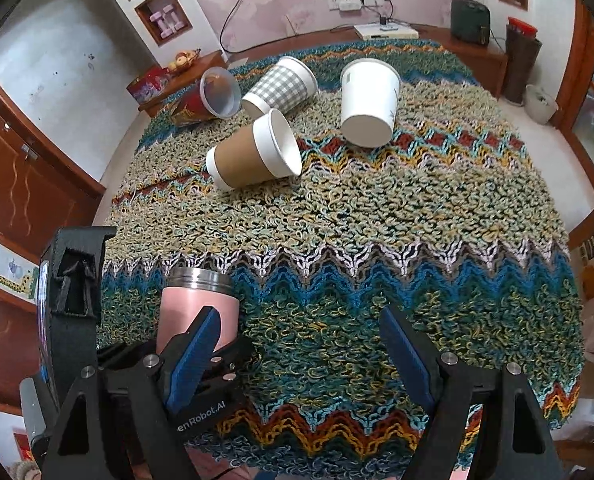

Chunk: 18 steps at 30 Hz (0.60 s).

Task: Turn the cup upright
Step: 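Lift the pink tumbler off the blanket with the left tool, then rotate the left tool to turn the tumbler's steel rim upward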

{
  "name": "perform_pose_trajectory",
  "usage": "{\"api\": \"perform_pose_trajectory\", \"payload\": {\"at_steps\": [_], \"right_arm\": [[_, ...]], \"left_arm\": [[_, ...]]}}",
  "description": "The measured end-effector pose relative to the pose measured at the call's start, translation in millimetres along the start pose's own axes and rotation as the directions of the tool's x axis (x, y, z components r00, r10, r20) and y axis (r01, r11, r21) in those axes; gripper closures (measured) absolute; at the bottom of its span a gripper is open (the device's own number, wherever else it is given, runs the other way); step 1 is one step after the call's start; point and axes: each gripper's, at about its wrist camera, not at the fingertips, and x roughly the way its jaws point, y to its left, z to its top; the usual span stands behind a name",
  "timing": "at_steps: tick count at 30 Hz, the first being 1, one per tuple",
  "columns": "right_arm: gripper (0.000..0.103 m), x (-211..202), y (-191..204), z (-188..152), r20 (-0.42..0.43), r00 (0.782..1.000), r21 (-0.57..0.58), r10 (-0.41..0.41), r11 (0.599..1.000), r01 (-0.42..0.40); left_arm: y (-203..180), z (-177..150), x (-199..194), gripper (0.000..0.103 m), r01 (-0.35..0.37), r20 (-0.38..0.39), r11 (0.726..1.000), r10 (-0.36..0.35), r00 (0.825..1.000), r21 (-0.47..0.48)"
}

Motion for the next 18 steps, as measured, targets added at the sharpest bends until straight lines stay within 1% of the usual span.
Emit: {"api": "perform_pose_trajectory", "payload": {"at_steps": [1,3,4,5,6,8,12,14,16,18], "right_arm": [[0.021,2,0,0,-0.008,1.0,0.002,0.003,1.0,-0.003],[0.021,5,-1,0,-0.013,1.0,0.006,0.006,1.0,-0.006],[0.021,6,-1,0,-0.016,1.0,0.005,0.009,1.0,-0.009],[0.021,7,-1,0,-0.02,1.0,0.005,0.011,1.0,-0.011],[0.021,8,-1,1,-0.024,1.0,0.007,0.017,1.0,-0.017],[0.021,11,-3,2,-0.031,0.999,0.016,0.034,0.999,-0.034],[0.021,17,-5,6,-0.055,0.995,0.037,0.078,0.996,-0.076],[0.021,20,-6,8,-0.069,0.992,0.049,0.107,0.993,-0.103],[0.021,22,-5,10,-0.082,0.988,0.053,0.128,0.991,-0.124],[0.021,25,-2,11,-0.095,0.983,0.053,0.158,0.987,-0.153]], "left_arm": [[-1,1,1,0.033,0.003,0.002,1.0,-0.003,1.0,-0.002],[0,2,-3,0.026,0.022,0.023,1.0,-0.021,1.0,-0.003],[1,2,-6,0.017,0.023,0.038,1.0,-0.023,0.999,-0.003],[2,2,-11,0.012,0.027,0.053,1.0,-0.027,0.998,0.0],[1,3,-14,0.012,0.031,0.065,1.0,-0.031,0.997,0.006],[-1,4,-15,0.011,0.03,0.066,0.999,-0.031,0.997,0.016],[4,2,-14,0.01,0.035,0.031,0.999,-0.036,0.999,0.033],[9,-1,-19,0.01,0.034,0.035,0.999,-0.035,0.999,0.035],[23,-8,-31,0.009,0.03,0.048,0.999,-0.031,0.998,0.034],[28,-12,-41,0.009,0.028,0.062,0.999,-0.03,0.998,0.034]]}}
